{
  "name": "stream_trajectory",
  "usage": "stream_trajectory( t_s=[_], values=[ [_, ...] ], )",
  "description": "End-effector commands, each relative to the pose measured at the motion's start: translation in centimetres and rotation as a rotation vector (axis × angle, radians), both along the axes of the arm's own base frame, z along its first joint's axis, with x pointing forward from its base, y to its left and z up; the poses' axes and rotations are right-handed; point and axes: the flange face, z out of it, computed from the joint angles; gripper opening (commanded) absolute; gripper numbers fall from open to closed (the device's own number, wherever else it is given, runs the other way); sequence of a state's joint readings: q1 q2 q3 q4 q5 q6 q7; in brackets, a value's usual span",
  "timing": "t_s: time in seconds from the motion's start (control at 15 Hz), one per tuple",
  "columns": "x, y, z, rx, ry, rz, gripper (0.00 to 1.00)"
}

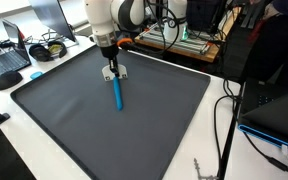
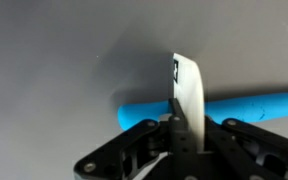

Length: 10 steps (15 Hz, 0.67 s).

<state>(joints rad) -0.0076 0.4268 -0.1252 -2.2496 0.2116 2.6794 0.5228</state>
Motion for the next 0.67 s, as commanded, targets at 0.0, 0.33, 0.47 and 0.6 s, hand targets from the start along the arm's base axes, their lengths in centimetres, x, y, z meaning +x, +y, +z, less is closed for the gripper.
stream_trajectory(
  t_s=[0.0,0.33,0.47,0.6],
  values=[
    [-0.3,-1.0,-2.2,-0.011,-0.044,-0.02,0.01],
    [-0.4,-1.7,-2.0,-0.053,-0.111,-0.034,0.01],
    [-0.4,-2.2,-1.8,-0.074,-0.134,-0.04,0.01],
    [-0.4,-2.8,-1.6,-0.095,-0.153,-0.046,0.01]
  ],
)
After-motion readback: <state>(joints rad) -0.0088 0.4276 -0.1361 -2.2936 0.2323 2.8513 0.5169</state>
